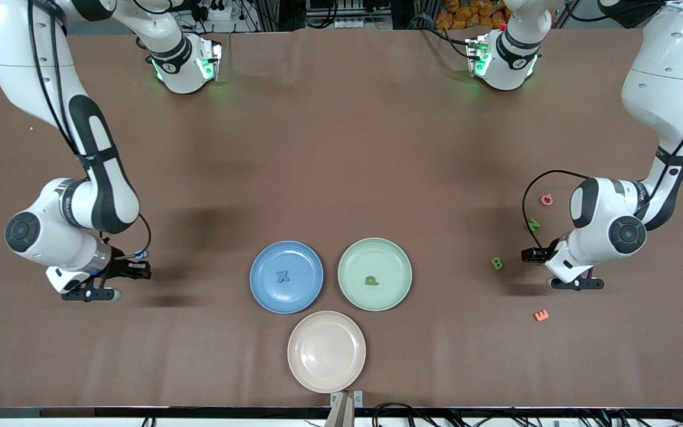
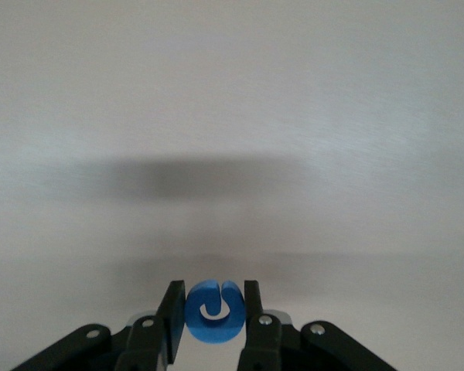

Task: Sort letters by color into matching plates
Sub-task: 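Carry the blue c to the blue plate with the right gripper and release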

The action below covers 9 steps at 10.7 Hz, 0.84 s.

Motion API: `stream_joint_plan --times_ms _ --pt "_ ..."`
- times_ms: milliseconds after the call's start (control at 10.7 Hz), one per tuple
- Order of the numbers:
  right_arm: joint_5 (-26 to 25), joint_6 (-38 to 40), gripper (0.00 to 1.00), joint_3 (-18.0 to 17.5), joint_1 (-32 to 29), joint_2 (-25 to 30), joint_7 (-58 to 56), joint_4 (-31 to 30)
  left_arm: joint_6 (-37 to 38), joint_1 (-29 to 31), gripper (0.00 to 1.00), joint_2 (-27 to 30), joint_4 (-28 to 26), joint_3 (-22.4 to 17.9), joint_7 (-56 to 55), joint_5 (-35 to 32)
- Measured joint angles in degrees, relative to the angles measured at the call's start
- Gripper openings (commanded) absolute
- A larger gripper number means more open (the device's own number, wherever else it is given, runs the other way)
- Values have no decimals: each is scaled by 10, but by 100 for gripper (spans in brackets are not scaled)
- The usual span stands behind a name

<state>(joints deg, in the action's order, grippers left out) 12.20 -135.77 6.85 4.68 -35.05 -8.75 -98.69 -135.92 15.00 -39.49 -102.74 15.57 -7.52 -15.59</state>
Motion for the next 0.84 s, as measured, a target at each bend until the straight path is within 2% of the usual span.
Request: stream_joint_plan --times_ms 280,840 --pt "4 10 32 -8 54 1 55 26 0 1 100 -1 0 0 21 0" --pt "14 13 32 -24 159 -20 64 76 0 8 100 -1 7 -1 44 0"
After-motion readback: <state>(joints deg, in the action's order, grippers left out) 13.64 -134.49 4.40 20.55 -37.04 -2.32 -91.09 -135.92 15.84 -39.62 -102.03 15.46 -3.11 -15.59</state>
